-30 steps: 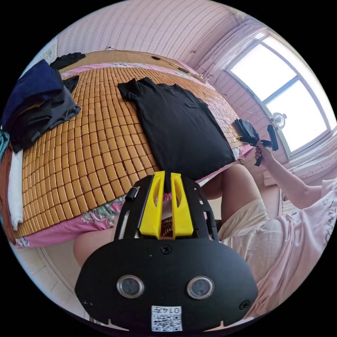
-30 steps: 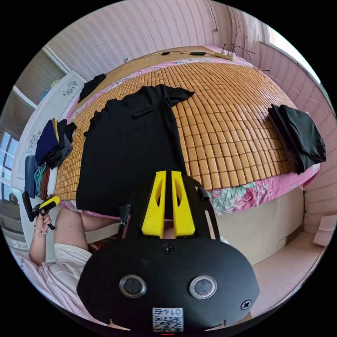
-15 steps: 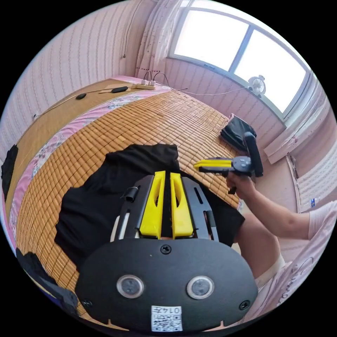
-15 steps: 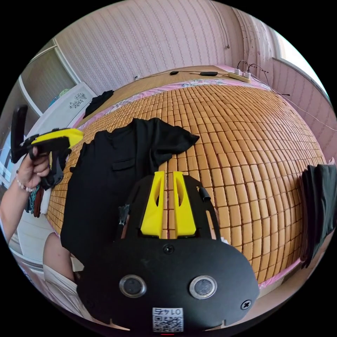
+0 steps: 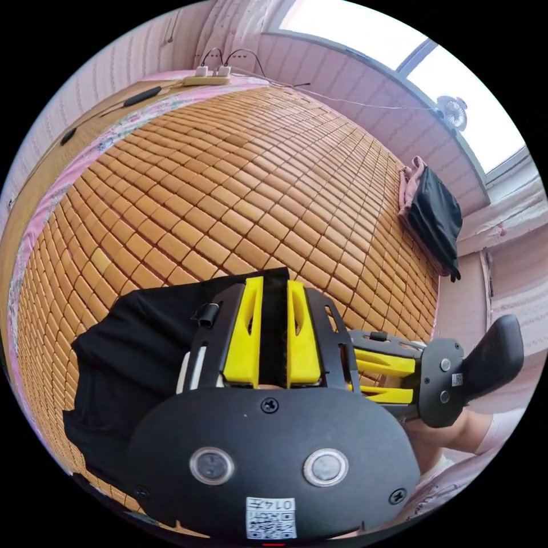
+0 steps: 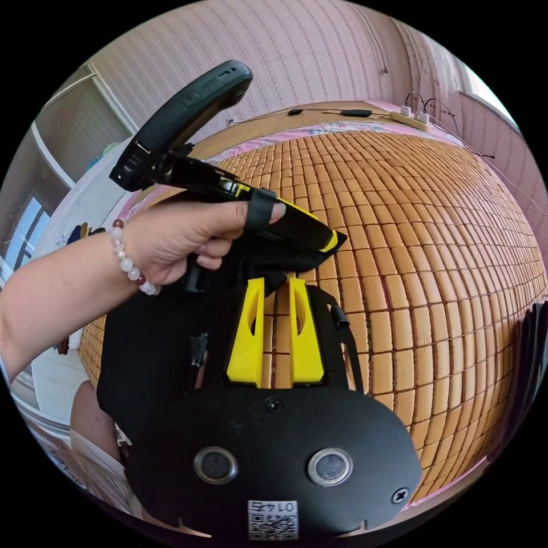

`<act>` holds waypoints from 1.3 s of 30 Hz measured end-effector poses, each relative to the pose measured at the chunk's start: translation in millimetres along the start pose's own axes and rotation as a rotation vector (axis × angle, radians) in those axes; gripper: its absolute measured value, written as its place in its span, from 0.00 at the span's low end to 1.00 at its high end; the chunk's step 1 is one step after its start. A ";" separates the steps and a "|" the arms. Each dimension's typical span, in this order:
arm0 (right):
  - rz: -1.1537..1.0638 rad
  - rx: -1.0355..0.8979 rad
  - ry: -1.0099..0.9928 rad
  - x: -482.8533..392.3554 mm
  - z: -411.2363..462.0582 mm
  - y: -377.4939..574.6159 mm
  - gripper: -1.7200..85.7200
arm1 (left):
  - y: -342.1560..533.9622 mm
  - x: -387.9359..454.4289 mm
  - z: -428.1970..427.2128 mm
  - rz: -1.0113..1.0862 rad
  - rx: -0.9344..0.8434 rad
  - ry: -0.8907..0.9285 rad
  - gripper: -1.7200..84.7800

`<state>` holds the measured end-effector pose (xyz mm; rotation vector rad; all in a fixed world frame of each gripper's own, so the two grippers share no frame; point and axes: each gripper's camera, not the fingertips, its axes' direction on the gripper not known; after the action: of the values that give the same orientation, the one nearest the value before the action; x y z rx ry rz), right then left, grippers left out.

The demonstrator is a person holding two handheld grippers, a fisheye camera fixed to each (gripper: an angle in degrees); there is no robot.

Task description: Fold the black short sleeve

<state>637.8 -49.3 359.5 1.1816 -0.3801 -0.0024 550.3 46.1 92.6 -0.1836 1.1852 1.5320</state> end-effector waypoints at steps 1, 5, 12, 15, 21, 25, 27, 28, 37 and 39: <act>-0.001 -0.010 -0.002 -0.3 1.3 -1.8 0.09 | 2.1 -4.0 0.4 0.001 0.038 0.000 0.05; -0.012 0.002 -0.067 1.8 -1.8 -3.4 0.04 | 10.8 -21.2 -4.6 -0.051 0.120 0.057 0.01; -0.010 0.044 -0.038 1.6 -23.3 -4.8 0.03 | 32.0 -49.0 -35.3 -0.128 0.361 0.084 0.01; -0.027 0.052 -0.005 -2.9 -32.6 -6.3 0.02 | 34.9 -56.9 -32.7 -0.156 0.387 0.100 0.01; -0.014 -0.034 0.029 -4.1 -11.1 -9.8 0.03 | 27.2 -60.1 -4.7 -0.208 0.262 0.076 0.02; 0.019 -0.027 0.001 -1.0 -9.5 -13.5 0.05 | 23.8 -58.6 -5.4 -0.184 0.206 0.065 0.08; 0.026 -0.023 0.009 -0.2 -10.2 -13.9 0.06 | 25.7 -59.1 -15.0 -0.180 0.226 0.060 0.09; 0.032 -0.014 0.009 0.0 -11.5 -13.9 0.07 | 28.8 -60.2 -24.9 -0.179 0.256 0.067 0.09; 0.006 0.058 0.111 -24.8 -19.5 -19.2 0.07 | 115.5 -70.4 -108.9 -0.136 0.355 0.038 0.09; -0.013 0.063 0.145 -34.3 -18.6 -20.1 0.08 | 150.3 -75.5 -122.7 -0.153 0.342 0.015 0.09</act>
<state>614.9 -33.5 325.5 1.2385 -0.2459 0.0841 398.0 -73.3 169.4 -0.0557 1.3926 1.1773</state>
